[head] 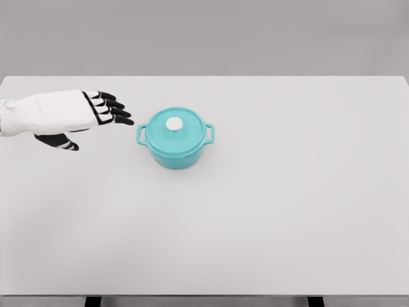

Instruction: Open the lid of the pot with left arm

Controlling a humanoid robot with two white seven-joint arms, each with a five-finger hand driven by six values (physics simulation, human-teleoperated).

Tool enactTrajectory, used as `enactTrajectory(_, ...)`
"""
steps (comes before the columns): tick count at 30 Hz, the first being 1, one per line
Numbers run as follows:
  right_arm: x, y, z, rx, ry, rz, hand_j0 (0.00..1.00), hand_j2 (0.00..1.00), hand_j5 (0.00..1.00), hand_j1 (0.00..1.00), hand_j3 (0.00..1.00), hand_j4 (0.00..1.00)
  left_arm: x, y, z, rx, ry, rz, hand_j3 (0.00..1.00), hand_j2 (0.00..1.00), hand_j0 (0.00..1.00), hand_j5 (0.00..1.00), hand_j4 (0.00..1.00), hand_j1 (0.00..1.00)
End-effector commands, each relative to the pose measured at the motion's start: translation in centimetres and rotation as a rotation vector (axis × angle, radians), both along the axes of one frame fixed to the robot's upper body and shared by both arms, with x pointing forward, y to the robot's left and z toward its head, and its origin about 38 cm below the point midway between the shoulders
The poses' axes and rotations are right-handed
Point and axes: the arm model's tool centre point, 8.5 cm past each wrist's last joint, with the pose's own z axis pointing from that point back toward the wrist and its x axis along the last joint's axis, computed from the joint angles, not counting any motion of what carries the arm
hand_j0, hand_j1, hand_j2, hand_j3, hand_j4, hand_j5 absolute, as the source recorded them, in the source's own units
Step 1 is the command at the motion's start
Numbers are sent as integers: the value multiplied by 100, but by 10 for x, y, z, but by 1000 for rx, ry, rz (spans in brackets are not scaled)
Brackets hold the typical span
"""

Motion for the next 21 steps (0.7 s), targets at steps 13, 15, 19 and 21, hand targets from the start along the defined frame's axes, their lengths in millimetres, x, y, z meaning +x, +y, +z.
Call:
enactTrajectory(13,1,-3,1,-35,2,-8,100,100,100,100,100,100,54,-100,0,15,-136,-99,100,100,100,100,100,100)
enactTrajectory(15,1,-3,1,-35,2,-8,100,100,100,100,100,100,63,-116,-7,32,-141,-103,100,100,100,100,100,100)
enactTrajectory(19,1,-3,1,-35,2,-8,100,100,100,100,100,100,55,-129,-9,60,-155,-147,100,100,100,100,100,100)
enactTrajectory(21,1,-3,1,-35,2,-8,100,100,100,100,100,100,54,-128,-10,61,-153,-147,100,100,100,100,100,100)
